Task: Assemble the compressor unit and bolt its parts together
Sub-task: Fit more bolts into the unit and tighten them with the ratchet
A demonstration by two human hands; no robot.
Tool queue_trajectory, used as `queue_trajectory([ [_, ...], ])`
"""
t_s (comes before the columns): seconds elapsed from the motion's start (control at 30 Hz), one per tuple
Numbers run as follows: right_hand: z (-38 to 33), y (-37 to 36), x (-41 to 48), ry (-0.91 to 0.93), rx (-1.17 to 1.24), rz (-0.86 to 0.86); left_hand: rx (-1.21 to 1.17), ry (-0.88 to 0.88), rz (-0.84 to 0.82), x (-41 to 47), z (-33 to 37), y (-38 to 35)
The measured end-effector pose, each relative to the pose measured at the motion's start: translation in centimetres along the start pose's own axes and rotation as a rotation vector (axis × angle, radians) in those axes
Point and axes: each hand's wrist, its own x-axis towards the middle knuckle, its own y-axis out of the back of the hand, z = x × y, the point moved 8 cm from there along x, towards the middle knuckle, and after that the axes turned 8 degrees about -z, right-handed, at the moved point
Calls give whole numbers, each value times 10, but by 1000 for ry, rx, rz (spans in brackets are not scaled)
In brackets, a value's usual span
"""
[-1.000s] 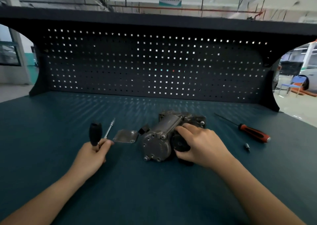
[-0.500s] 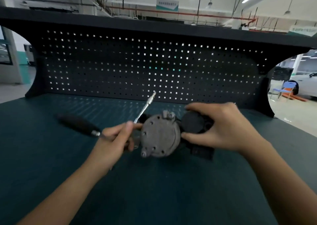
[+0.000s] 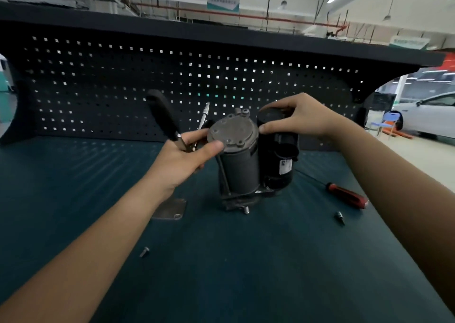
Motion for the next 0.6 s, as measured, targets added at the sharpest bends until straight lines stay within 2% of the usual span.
queue_trajectory([
  [0.17, 25, -2, 25, -111, 206, -79, 17, 10, 78, 22, 1, -7],
  [0.37, 38, -11, 36, -134, 423, -112, -7, 64, 131, 35, -5, -7],
  [0.6, 31, -6, 38, -232, 241, -215, 7, 74, 135, 38, -6, -7],
])
